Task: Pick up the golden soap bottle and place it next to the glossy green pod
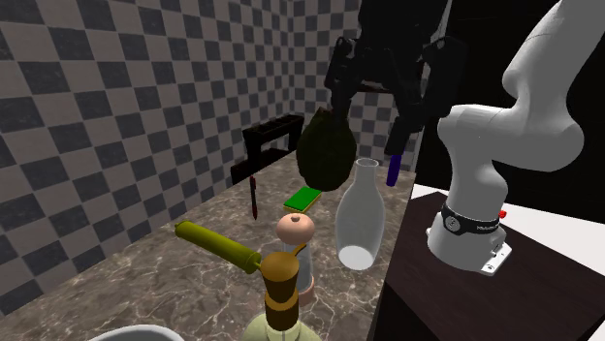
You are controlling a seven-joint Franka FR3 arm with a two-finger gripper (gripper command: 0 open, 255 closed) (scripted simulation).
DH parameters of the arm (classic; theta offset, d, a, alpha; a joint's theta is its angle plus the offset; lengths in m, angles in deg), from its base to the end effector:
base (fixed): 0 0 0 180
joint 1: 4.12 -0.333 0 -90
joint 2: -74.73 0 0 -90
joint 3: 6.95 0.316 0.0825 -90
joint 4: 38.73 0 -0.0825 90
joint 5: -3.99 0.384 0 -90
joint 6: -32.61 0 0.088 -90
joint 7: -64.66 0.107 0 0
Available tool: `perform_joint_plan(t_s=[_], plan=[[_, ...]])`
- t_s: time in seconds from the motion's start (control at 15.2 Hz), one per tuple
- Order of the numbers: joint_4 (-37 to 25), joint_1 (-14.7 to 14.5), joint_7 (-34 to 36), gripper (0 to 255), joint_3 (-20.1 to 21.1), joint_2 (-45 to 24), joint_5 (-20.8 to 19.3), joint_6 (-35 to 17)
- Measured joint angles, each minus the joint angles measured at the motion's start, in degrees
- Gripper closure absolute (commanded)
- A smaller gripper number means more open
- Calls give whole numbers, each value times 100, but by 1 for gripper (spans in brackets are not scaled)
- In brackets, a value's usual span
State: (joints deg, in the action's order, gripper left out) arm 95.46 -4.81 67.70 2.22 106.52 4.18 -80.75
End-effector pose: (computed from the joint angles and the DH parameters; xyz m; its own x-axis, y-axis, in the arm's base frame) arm 0.3972 0.0782 0.5517 0.9763 0.1068 0.1880 0.0950 -0.9930 0.0709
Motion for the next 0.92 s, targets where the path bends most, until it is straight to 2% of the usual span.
perform_joint_plan(t_s=[0.33, 0.66, 0.92], plan=[[-271, 58, 402, 0, 274, -959, -102, -746], [-715, 146, 833, 0, 497, -2030, -379, -1413], [-859, 163, 995, 0, 555, -2421, -514, -1664]])
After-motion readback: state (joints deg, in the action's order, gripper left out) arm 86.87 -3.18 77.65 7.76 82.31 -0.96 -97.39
